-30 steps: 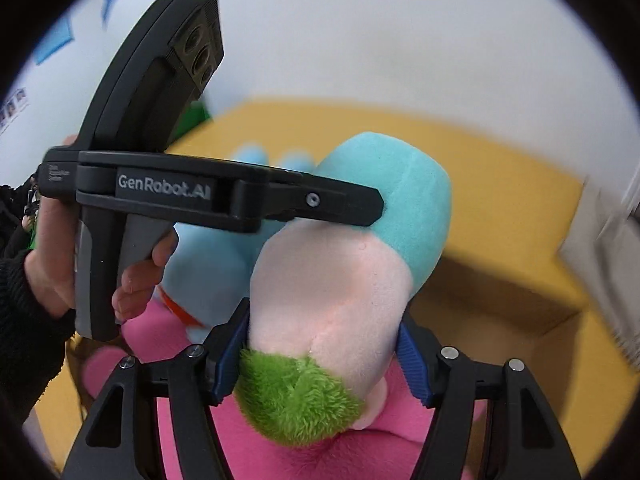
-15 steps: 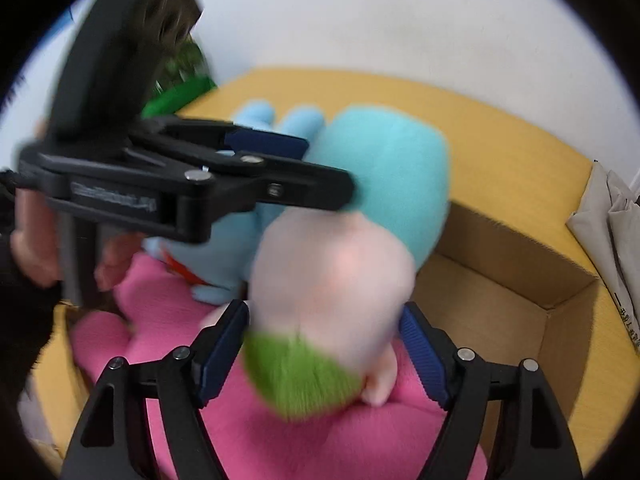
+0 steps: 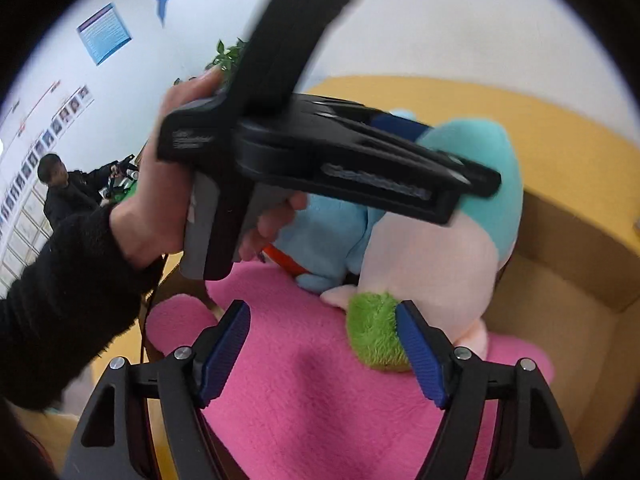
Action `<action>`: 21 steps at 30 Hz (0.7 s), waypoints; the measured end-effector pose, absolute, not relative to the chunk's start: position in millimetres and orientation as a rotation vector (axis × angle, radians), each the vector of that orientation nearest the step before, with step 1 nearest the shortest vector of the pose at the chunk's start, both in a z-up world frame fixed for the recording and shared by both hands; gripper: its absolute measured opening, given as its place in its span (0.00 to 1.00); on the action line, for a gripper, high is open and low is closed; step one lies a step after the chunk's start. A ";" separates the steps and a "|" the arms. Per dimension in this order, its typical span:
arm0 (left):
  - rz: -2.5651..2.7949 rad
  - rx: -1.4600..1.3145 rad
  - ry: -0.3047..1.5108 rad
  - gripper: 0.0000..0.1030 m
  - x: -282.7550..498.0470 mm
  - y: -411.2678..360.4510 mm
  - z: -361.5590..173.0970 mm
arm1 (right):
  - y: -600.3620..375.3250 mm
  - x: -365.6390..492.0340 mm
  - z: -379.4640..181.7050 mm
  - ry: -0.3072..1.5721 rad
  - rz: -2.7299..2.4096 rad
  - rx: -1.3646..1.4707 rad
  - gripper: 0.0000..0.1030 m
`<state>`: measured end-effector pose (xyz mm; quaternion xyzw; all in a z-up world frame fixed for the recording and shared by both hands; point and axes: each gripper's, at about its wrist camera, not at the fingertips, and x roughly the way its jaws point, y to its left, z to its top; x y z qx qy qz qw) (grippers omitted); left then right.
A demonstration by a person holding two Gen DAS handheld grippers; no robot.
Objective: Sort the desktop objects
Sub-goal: 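Lower the pig plush onto the pink bear and open both tools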
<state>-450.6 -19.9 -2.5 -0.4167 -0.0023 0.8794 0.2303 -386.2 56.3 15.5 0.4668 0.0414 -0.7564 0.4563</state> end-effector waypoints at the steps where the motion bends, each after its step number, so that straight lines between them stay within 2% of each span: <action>1: 2.406 -1.161 -0.011 0.75 -450.2 -21.6 -7.4 | 52.1 -385.5 11.0 0.123 -1.854 1.168 0.73; 5: 2.422 -1.173 0.008 0.82 -447.7 -13.8 -13.6 | 38.1 -385.2 -6.6 0.153 -1.843 1.246 0.73; 9: 2.447 -1.187 0.103 0.92 -444.5 6.1 -15.3 | 37.0 -382.6 -4.8 0.143 -1.847 1.265 0.73; 11: 2.457 -1.190 0.137 0.92 -442.5 13.7 -15.0 | 39.9 -376.4 1.0 0.149 -1.845 1.245 0.73; 15: 2.452 -1.078 -0.054 0.84 -425.4 -18.2 14.9 | 55.3 -363.2 16.6 0.145 -1.867 1.192 0.73; 17: 2.454 -1.013 -0.111 0.84 -414.7 -30.7 30.7 | 61.2 -362.9 20.3 0.149 -1.890 1.172 0.73; 21: 2.476 -1.006 -0.099 0.84 -410.0 -34.4 39.3 | 61.0 -370.6 10.5 0.152 -1.888 1.217 0.73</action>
